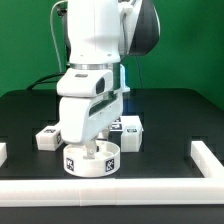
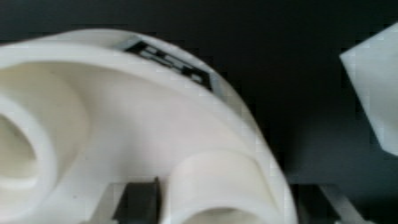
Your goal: Assemble stool
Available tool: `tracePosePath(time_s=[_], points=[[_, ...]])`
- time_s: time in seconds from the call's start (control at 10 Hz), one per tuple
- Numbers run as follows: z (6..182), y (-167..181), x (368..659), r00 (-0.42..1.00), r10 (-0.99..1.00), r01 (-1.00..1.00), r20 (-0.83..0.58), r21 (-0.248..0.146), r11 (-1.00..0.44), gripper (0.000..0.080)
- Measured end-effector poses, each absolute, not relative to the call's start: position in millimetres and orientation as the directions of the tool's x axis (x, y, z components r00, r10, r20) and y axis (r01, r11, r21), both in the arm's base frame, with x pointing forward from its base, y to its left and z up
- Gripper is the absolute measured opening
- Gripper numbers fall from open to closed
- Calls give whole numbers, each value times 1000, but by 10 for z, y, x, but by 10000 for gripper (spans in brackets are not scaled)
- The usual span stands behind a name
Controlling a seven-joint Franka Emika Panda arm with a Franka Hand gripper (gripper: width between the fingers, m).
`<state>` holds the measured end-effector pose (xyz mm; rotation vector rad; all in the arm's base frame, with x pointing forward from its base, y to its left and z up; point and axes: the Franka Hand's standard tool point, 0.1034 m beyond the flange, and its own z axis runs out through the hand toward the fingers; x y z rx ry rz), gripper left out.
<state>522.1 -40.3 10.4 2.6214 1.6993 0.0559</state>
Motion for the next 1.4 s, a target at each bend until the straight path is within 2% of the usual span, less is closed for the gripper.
tracePosePath(time_s=[0.5, 0.7, 1.0, 1.4], points=[[109, -352, 5241, 398, 917, 917, 23, 36, -398, 320], [108, -113, 5419, 360, 932, 931, 36, 46, -361, 321], [109, 153, 5628, 332, 942, 942, 40, 38, -333, 321], [114, 528, 5748, 348, 936, 935, 56, 50, -351, 321]])
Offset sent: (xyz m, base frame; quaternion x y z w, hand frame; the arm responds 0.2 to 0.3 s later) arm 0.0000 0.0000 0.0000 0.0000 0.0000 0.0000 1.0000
